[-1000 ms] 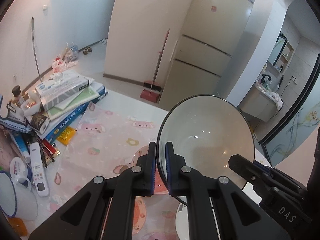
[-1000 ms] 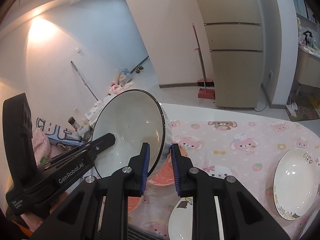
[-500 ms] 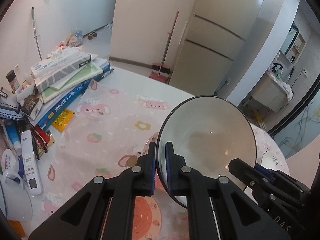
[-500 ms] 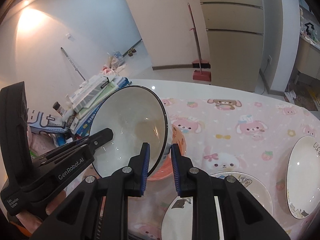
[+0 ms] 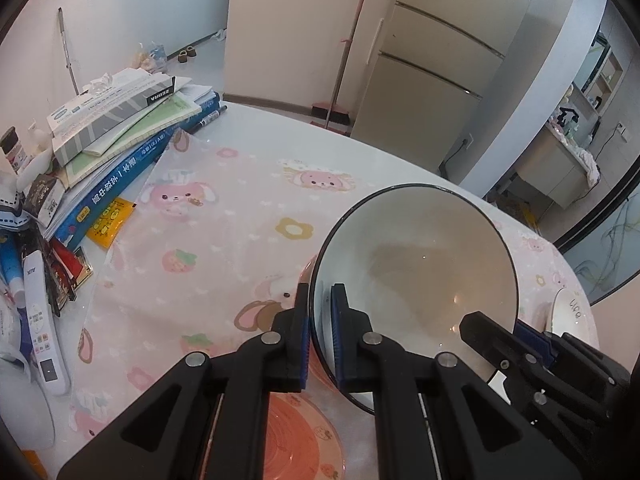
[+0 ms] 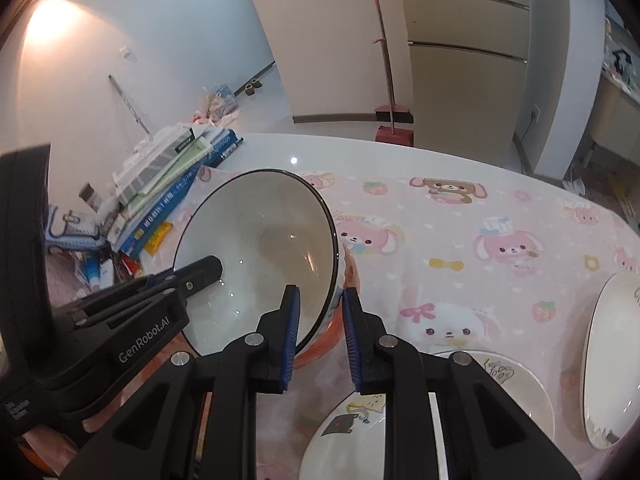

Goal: Organize plates and bowls

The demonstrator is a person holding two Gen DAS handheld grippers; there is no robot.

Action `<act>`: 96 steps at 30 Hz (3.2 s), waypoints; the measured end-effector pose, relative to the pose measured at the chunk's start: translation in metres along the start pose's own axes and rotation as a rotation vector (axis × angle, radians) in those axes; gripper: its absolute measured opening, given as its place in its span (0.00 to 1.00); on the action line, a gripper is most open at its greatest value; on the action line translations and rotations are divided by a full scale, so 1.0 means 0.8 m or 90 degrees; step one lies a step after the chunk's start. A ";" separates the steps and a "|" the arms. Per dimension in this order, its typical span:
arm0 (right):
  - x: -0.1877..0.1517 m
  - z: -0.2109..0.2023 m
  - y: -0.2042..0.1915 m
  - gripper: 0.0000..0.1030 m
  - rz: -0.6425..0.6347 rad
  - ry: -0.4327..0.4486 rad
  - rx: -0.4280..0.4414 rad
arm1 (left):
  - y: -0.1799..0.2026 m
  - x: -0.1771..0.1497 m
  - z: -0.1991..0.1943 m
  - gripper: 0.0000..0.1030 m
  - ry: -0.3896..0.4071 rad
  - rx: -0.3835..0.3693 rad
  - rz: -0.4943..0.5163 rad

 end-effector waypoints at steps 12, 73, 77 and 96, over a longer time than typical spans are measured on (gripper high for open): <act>-0.011 0.022 0.003 0.23 -0.042 -0.018 -0.040 | 0.002 -0.011 0.021 0.07 -0.025 0.022 0.019; -0.003 -0.072 -0.021 0.22 -0.016 0.033 0.097 | -0.002 0.005 -0.094 0.75 0.134 0.029 0.083; -0.004 -0.102 -0.031 0.22 -0.025 0.059 0.121 | -0.010 -0.011 -0.121 0.75 0.145 0.002 0.063; -0.059 -0.069 -0.087 0.37 -0.083 -0.008 0.125 | -0.081 -0.093 -0.099 0.81 0.111 0.028 -0.019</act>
Point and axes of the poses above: each gripper's, at about its wrist camera, not at the fingertips, and z roughly the way its jaws point, y to its right, x to its top, the point moved 9 cm from there along z, roughly the way its jaws point, and after that the axes turned 8 degrees about -x, right-handed, at the moved point
